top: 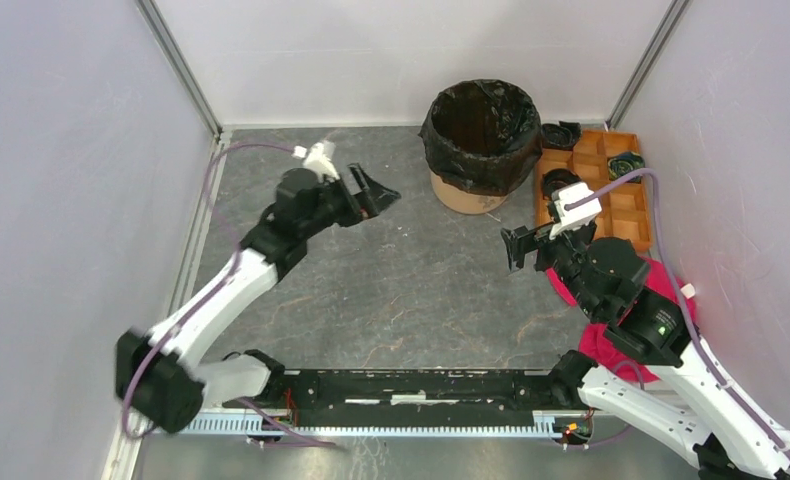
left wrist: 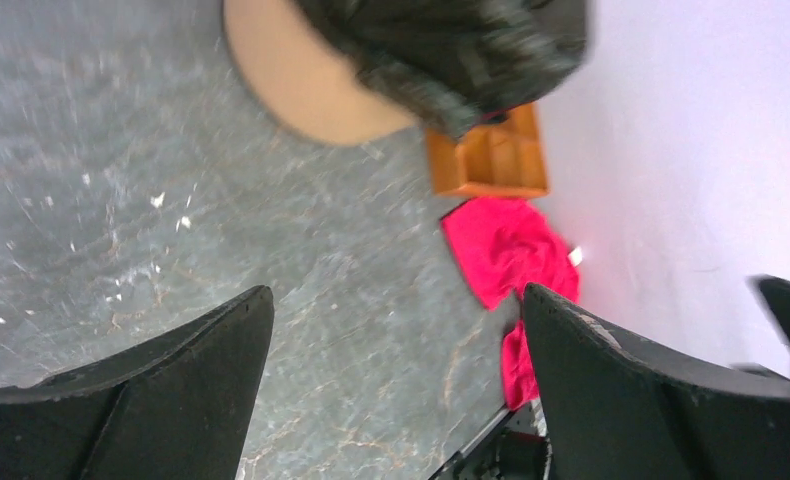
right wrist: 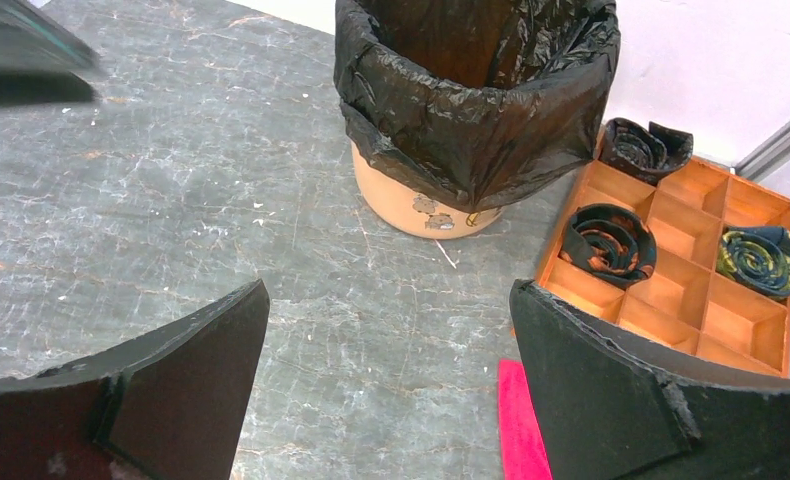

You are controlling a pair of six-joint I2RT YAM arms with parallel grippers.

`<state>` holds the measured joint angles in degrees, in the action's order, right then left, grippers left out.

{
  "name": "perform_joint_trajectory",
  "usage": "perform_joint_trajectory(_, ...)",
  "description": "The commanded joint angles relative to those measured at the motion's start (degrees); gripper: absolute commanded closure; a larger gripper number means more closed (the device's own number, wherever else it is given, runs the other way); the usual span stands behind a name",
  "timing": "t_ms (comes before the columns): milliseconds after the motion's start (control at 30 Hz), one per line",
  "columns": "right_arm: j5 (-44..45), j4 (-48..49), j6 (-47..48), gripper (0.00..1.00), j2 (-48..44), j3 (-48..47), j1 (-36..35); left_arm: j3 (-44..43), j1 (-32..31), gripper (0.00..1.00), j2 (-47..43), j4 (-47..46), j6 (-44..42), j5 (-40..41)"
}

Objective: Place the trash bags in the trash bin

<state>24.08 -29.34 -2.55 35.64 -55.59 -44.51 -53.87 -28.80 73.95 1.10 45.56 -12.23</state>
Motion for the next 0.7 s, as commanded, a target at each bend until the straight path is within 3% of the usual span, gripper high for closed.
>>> perform_joint_trajectory(0,2.05,-0.25,0.76,0.02,0.93,-5.09,-0.14,-5.56,0.09,0.0,-15.36,11.53,-8.27,6.81)
perform_joint_trajectory(300,0.76,-0.05,1.72,0.02,0.82,-15.26,-0.1,-21.06,-0.01,0.0,-30.49,18.03,-18.75,13.22)
perform_joint_trajectory(667,-0.14,3.1,1.11,0.02,-0.95,-12.61,-0.12,-23.28,0.01,0.0,-33.6,20.12,-20.7,16.11)
